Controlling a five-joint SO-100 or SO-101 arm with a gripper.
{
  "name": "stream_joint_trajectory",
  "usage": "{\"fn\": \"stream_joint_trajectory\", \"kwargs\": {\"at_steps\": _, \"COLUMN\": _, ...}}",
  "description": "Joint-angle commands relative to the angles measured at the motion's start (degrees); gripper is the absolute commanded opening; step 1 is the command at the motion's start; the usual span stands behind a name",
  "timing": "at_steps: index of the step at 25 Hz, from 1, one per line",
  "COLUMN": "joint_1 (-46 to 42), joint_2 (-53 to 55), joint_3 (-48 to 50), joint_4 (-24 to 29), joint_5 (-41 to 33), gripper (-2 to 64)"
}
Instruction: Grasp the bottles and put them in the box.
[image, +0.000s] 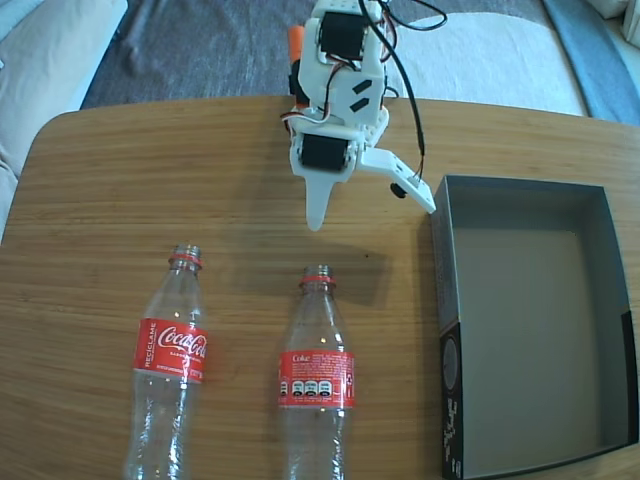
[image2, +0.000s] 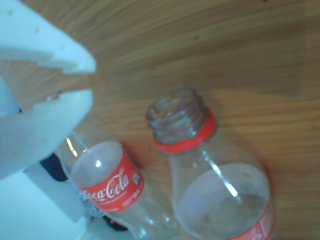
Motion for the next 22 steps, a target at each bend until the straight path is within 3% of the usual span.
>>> {"fn": "stream_joint_trajectory", "kwargs": {"at_steps": 1, "joint_1": 0.2, "joint_2": 0.4, "joint_3": -0.4, "joint_4": 0.1, "joint_5": 0.2, "gripper": -0.3}}
{"fn": "stream_joint_trajectory", "kwargs": {"at_steps": 22, "joint_1": -1.0, "joint_2": -0.6, "joint_3": -2.5, "joint_4": 1.1, "joint_5": 0.6, "gripper": -0.2}}
